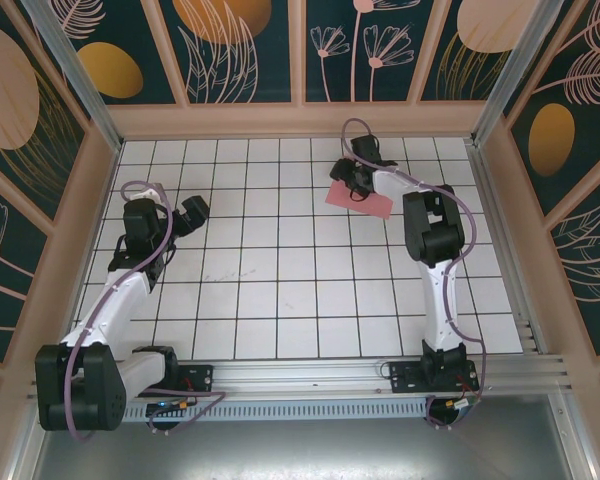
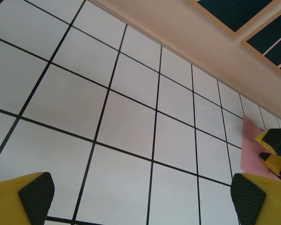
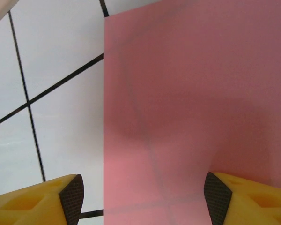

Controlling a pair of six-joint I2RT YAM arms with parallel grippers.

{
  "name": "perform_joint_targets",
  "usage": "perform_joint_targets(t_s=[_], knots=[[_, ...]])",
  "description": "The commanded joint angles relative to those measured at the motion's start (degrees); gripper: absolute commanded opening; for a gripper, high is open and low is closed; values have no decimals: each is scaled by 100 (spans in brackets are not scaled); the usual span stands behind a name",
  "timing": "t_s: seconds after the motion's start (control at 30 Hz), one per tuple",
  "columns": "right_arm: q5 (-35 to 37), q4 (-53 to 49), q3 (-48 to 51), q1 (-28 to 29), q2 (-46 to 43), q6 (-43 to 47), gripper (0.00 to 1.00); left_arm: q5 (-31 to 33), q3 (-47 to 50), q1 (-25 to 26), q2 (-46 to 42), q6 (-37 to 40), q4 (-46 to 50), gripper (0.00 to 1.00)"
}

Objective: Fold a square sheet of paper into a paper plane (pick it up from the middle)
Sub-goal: Move the square sheet of paper to the center of the table.

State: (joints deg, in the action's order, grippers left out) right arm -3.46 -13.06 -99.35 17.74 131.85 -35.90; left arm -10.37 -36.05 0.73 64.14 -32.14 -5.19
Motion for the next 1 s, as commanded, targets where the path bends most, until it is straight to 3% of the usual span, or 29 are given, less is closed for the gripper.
perform_joint_targets(t_s=[0.0,0.13,0.3,0.5,0.63,0.73,0.97], knots=[[-71,-545,-110,171,207,147,72,-183,-114,-24,28,120,82,99],[-183,-686,240,367,82,289,72,-296,-90,-20,74,89,53,99],[-340,-345,1665,822,-700,294,71,-636,-60,-20,242,-28,-19,99],[-109,129,3826,1815,-1985,-354,71,-1145,-22,-3,554,-351,-251,98],[74,130,4721,2355,-2640,-921,71,-1239,151,98,711,-728,-558,98],[153,-119,4707,2429,-3001,-941,71,-1236,236,269,812,-922,-753,99],[869,-1392,3672,2206,-3382,-648,75,-1045,175,796,1074,-1410,-888,99]])
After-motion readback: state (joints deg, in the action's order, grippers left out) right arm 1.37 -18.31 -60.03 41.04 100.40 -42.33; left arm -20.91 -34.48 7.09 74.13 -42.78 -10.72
